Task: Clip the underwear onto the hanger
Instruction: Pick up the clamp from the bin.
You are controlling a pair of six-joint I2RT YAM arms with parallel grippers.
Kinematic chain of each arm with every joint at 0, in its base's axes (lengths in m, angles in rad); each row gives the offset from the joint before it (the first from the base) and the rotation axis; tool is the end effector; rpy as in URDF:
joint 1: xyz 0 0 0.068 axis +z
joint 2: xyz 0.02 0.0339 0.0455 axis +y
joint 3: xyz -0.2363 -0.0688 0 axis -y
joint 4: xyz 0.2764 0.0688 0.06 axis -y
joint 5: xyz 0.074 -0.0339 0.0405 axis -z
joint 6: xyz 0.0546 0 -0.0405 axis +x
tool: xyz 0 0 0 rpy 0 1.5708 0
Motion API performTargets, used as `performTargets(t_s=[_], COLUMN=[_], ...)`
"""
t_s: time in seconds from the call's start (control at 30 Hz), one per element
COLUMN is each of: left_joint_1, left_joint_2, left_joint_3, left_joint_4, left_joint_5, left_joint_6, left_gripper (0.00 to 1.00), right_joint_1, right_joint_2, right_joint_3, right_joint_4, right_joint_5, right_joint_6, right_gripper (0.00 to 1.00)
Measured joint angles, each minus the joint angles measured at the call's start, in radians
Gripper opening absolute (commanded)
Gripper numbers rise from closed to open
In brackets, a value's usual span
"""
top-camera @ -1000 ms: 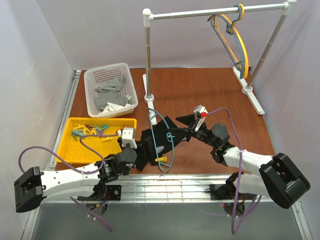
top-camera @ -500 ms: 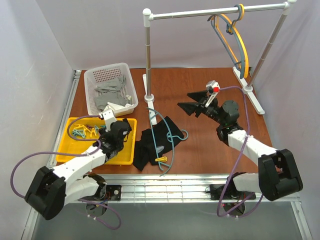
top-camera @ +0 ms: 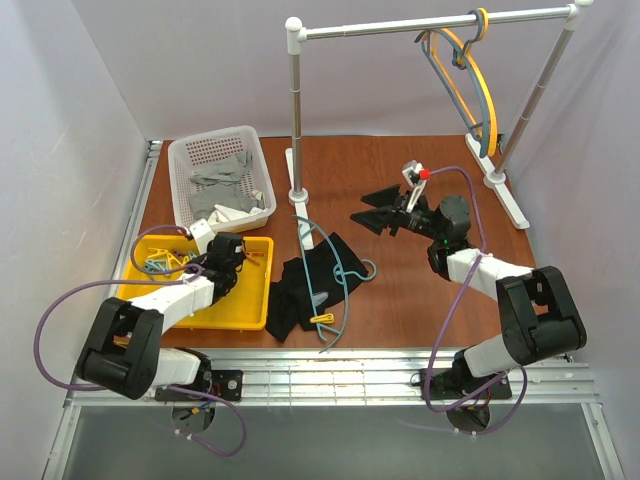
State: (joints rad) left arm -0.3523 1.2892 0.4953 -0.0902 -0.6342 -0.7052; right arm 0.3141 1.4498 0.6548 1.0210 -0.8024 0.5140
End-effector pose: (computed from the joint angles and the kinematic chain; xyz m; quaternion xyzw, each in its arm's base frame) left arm 0.2605 -0.0613 0.0942 -0.2604 0.8624 0.0922 0.4243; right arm 0.3084 0.1414 0.2179 -0.2468 0.6010 0.5124 0.5615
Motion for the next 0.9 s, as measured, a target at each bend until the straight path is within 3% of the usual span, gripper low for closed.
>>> performTargets(t_s=[0.17, 0.2, 0.47, 0.9], left_joint_1=[0.056, 0.066, 0.112, 0.114], left_joint_2=[0.066, 0.081, 0.153, 0.006], left_joint_3=[0.043, 0.054, 0.103, 0.036], left_joint_4=[0.028, 0.032, 0.006, -0.019], left_joint_5=[0.062, 0.075, 0.132, 0.130], left_joint_6=[0.026, 0.031, 0.047, 0.012], left_gripper=[0.86, 0.81, 0.75, 0.74], right_joint_1=[0.000, 0.000, -0.002, -0.006], right_joint_2=[0.036, 0.036, 0.019, 0.023], right_joint_3=[0.000, 0.000, 0.000, 0.000], right_joint_4=[0.086, 0.095, 0.139, 0.187], right_joint_5=[-0.052, -0.059, -0.089, -0.117], right_joint_6=[0.058, 0.064, 0.084, 0.109], right_gripper=[0.85, 0.85, 0.84, 0.84])
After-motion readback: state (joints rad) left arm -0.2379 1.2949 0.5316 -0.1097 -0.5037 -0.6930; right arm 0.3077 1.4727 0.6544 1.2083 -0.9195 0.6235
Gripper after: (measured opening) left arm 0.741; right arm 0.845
